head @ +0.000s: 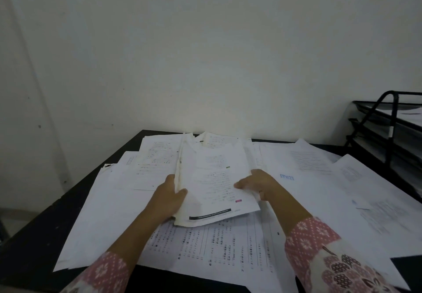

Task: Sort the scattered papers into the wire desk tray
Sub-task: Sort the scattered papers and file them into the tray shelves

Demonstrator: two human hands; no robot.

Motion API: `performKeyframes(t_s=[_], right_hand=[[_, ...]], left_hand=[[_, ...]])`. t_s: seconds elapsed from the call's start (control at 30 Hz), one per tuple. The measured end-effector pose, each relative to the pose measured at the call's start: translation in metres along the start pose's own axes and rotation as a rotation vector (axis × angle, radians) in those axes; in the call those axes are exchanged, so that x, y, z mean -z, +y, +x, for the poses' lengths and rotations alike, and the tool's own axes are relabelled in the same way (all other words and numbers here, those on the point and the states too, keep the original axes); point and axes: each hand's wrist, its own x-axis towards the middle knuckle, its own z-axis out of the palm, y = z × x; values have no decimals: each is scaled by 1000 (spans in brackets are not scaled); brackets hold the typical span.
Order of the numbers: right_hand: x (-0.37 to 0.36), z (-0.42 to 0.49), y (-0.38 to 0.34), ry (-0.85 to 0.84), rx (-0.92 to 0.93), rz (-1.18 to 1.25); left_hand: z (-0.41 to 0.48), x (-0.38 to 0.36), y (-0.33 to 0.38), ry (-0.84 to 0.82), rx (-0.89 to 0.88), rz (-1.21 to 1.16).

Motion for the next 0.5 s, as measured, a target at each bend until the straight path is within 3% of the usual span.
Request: performKeyframes(t_s=[0.13, 0.2, 0.37, 0.5], right_hand=[[16, -7, -6, 45, 121, 82], [27, -13, -9, 61, 209, 125], [54, -25, -9, 72, 413, 242], [73, -37, -11, 128, 551, 335]], left_hand=[[13, 6, 2, -42, 137, 334], [15, 8, 11, -42, 172, 346], [26, 14, 49, 18, 88, -421], [30, 12, 90, 121, -120, -710]])
